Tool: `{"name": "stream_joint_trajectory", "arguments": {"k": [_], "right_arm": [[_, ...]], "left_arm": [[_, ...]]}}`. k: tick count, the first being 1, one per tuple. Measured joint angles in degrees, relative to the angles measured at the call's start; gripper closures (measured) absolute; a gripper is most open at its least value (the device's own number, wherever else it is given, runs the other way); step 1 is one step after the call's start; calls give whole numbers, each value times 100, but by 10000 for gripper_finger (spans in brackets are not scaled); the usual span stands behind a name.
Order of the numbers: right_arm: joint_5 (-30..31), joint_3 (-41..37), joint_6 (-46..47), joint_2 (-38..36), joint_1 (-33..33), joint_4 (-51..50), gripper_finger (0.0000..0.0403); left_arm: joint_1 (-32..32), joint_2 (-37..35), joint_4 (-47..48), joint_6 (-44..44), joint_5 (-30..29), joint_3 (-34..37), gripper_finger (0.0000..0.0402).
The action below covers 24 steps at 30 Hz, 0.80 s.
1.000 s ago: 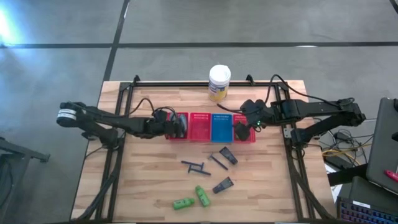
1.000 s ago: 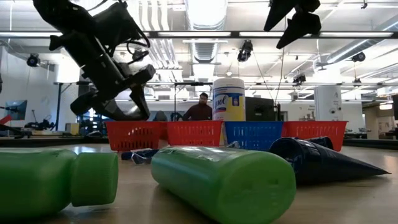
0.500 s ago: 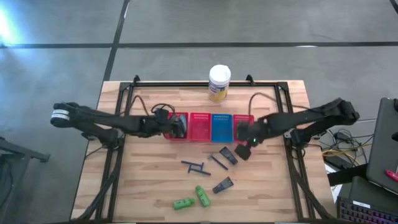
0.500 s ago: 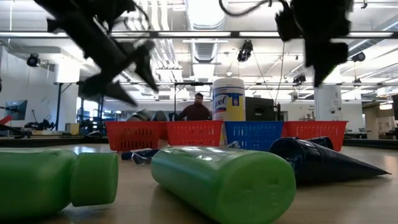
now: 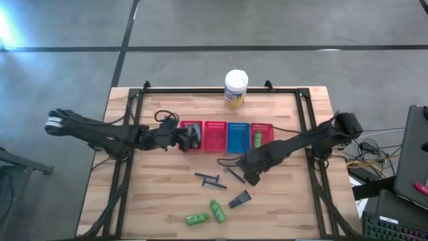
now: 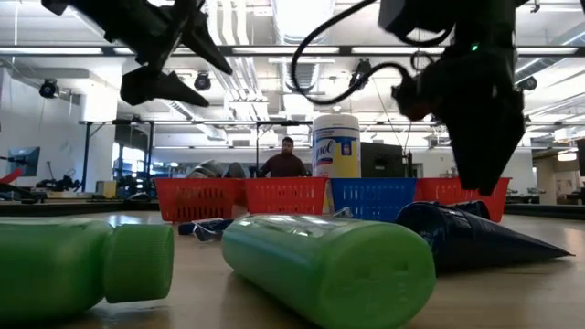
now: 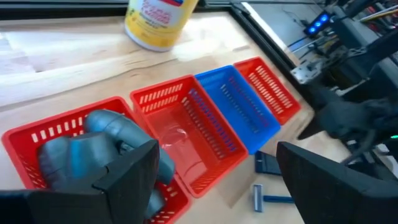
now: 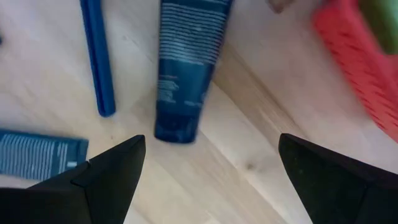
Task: Pick & Place Travel size toiletries
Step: Put the blue shave cream into the blue bin
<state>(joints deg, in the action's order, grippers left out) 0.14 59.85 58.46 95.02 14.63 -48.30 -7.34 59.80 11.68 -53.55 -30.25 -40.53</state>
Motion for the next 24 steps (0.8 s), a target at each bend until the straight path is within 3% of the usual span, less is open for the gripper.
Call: {"name": "stream_joint_trajectory", "arguments": {"k": [6,10,22,24], "right_arm": [[-21,85,-83,499,-2,530,41],[26,49,-101,787,-57,626,71],[308,24,-177,772,-48,654,273],[272,134,-184,670,-57,662,287]], "left_arm": [[-137,-118,-4,35,-1,2,74],[-242,-140,-9,62,-1,0,74],[-564,-138,-9,101,-17,34,74],[-630,-139,-9,122,-24,35,74]]}}
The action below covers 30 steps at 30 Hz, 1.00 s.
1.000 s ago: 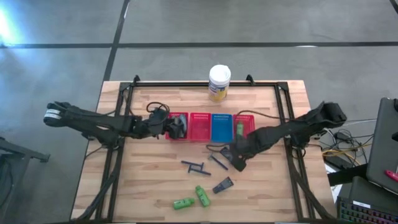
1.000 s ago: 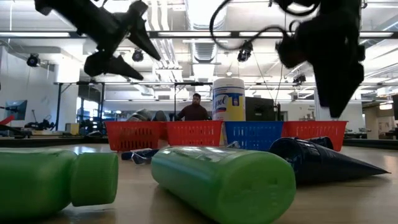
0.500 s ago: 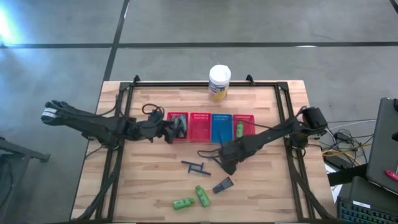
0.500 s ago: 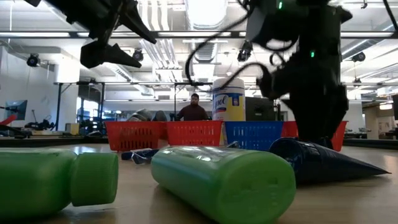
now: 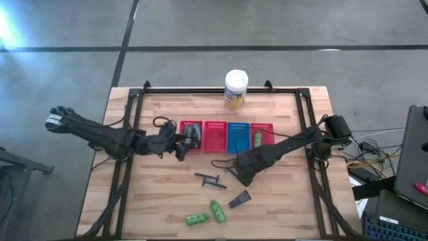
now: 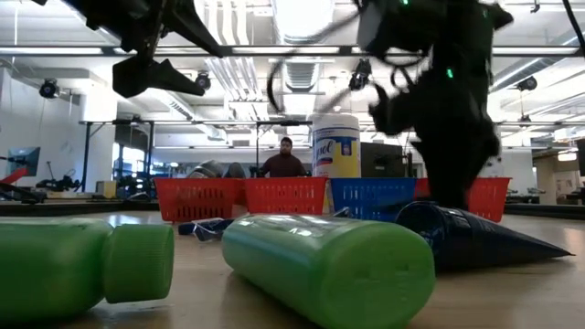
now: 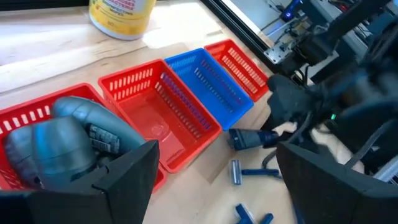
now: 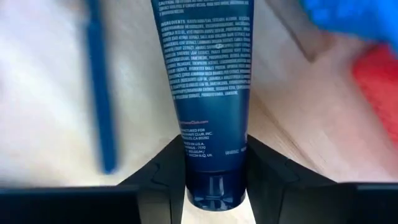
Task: Pick & Place Travel size toiletries
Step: Put the blue shave cream into the blue bin
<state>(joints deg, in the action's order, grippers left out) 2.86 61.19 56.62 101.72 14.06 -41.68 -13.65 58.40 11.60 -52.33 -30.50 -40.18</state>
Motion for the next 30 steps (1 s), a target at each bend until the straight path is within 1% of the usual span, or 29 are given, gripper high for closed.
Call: {"name": "stream_joint_trajectory", "arguments": {"k": [5,8,10,12,14,16,18,19,22,24,28,30], "right_arm": [[-315,272,256,-472,128,-74,287],[-253,484,684,-887,175,-140,287],[-10,528,1051,-1147,62,-147,279],[339,486,1316,-1324,-198,-178,271],[601,368,1494,-1407,-619,-167,269],[555,183,1446,-1424,-1109,191,269],[300,14,1266,-1351,-1495,708,268],[149,-37,1214,-1319,-1619,802,265],[-203,-60,1053,-1183,-1764,719,244],[-235,-100,958,-1188,-1719,585,224],[286,-98,893,-1358,-1436,577,182],[435,-24,664,-1525,-1245,640,163]], "left_arm": [[-231,-1,2,114,-40,4,74],[-447,10,-2,219,-84,4,74],[-619,31,-22,270,-201,4,74],[-818,43,-46,276,-348,4,74],[-976,72,-86,251,-560,4,74],[-1126,88,-63,155,-741,7,74],[-1187,134,-70,40,-843,13,74],[-1214,149,-62,-14,-887,13,74],[-1268,206,-54,-167,-906,13,74],[-1299,250,-51,-225,-925,13,74],[-1310,335,-52,-235,-998,13,74],[-1310,389,-50,-235,-1047,13,74]]}}
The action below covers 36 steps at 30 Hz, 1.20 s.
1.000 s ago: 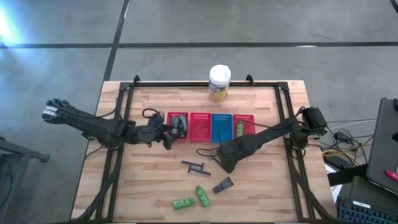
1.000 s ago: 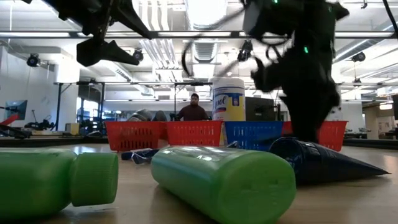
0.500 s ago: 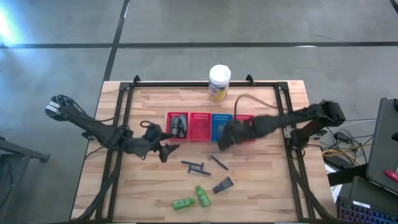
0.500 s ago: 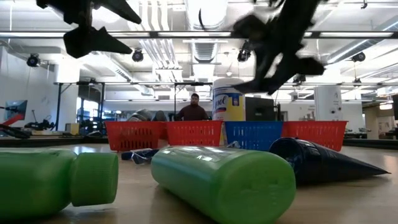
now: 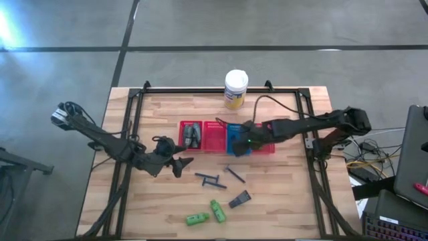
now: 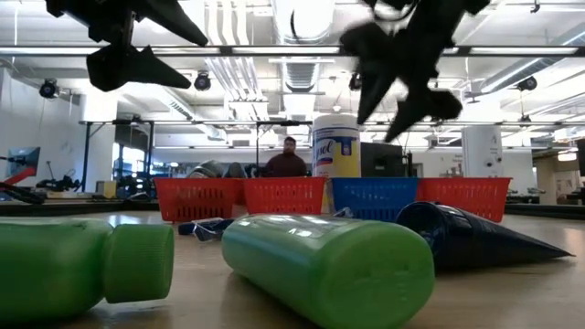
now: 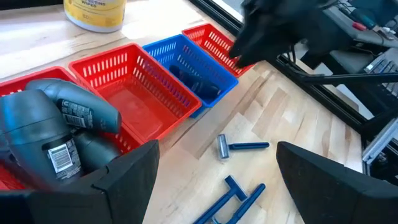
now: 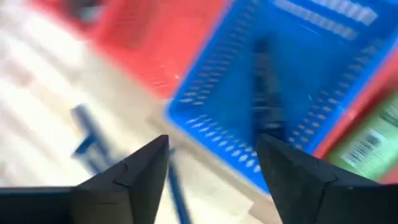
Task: Pick & Place Travel size toiletries
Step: Put the blue shave cream into the blue bin
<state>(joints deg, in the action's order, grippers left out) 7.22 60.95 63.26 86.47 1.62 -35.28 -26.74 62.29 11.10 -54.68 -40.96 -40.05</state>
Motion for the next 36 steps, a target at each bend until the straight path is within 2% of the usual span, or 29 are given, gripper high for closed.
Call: {"name": "stream_joint_trajectory", "arguments": {"k": [3,8,12,17,22,25,31,36], "right_arm": [[-115,95,-1184,-205,500,-12,138],[-941,50,-3474,-198,1909,-68,116],[-561,125,-4608,316,2603,15,109],[-413,657,-5172,1182,2674,198,102],[-900,1120,-5668,2029,2699,178,98],[-984,1374,-5766,2406,2741,307,106],[-1031,1745,-5720,3056,2753,438,147],[-983,1838,-5477,3241,2750,444,206]], "left_arm": [[0,65,-7,15,-9,0,74],[0,121,-11,42,11,0,74],[0,128,-11,42,30,0,74],[0,141,-3,-9,98,-4,74],[0,174,17,-83,133,-4,74],[0,179,20,-96,133,-4,74],[0,178,10,-101,133,-4,74],[-2,178,4,-144,139,-4,74]]}}
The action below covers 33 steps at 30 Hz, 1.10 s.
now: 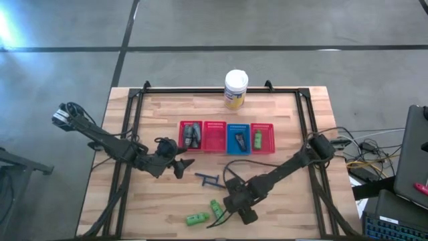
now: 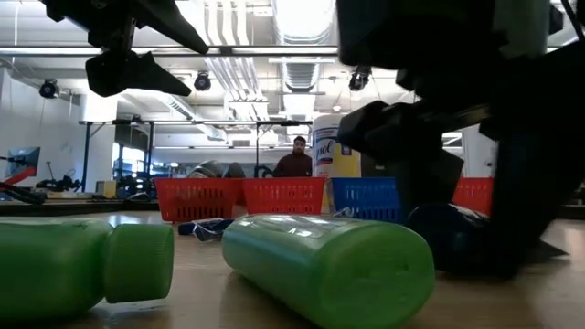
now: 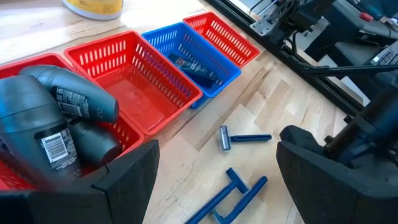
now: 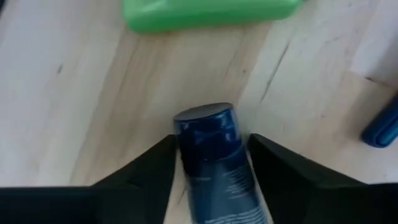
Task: Pick & Place Travel size toiletries
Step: Put the blue shave cream into the blue bin, then put the green shampoo into the right red bin
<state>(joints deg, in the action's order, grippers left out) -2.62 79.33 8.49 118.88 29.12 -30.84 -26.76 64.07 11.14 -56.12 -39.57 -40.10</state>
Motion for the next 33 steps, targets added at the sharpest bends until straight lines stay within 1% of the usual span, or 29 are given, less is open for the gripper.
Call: {"name": "stream_joint_trajectory", "arguments": {"k": [2,5,6,9,12,15,17,19,21,23,25,27,29,31,33], "right_arm": [[69,-15,35,-33,-6,-10,237],[335,-46,87,-202,-25,-204,285],[389,-48,147,-315,-50,-284,295],[631,-56,360,-849,-196,-668,295],[994,-177,855,-1472,-463,-1087,296],[1449,-393,1930,-2156,-994,-1420,285],[1570,-622,2782,-2609,-1628,-1545,272],[1539,-962,3397,-2961,-2402,-1487,267],[1437,-1385,3913,-3246,-3150,-1129,267],[1110,-1799,4148,-3477,-3765,-453,270],[599,-2169,4316,-3578,-4149,261,271],[278,-2453,4506,-3540,-4289,676,266],[143,-2593,4629,-3450,-4272,849,255],[154,-2627,4694,-3334,-4194,904,240],[399,-2645,4758,-3200,-4118,890,223]], "left_arm": [[-10,0,1,-16,13,0,74],[-20,0,3,-60,18,0,74],[-27,0,4,-81,22,0,74],[-37,0,1,-92,24,0,74],[-37,0,3,-83,23,0,74],[-37,0,19,-39,-13,0,74],[-37,0,35,-35,-69,0,74],[-37,0,37,-33,-101,0,74],[-37,0,44,-33,-107,1,74],[-37,0,45,-33,-111,1,74],[-37,0,48,-31,-116,2,74],[-39,0,72,-31,-116,2,74],[-39,0,112,-33,-125,4,74],[-42,0,177,-35,-127,4,74],[-34,0,192,-37,-129,4,74]]}}
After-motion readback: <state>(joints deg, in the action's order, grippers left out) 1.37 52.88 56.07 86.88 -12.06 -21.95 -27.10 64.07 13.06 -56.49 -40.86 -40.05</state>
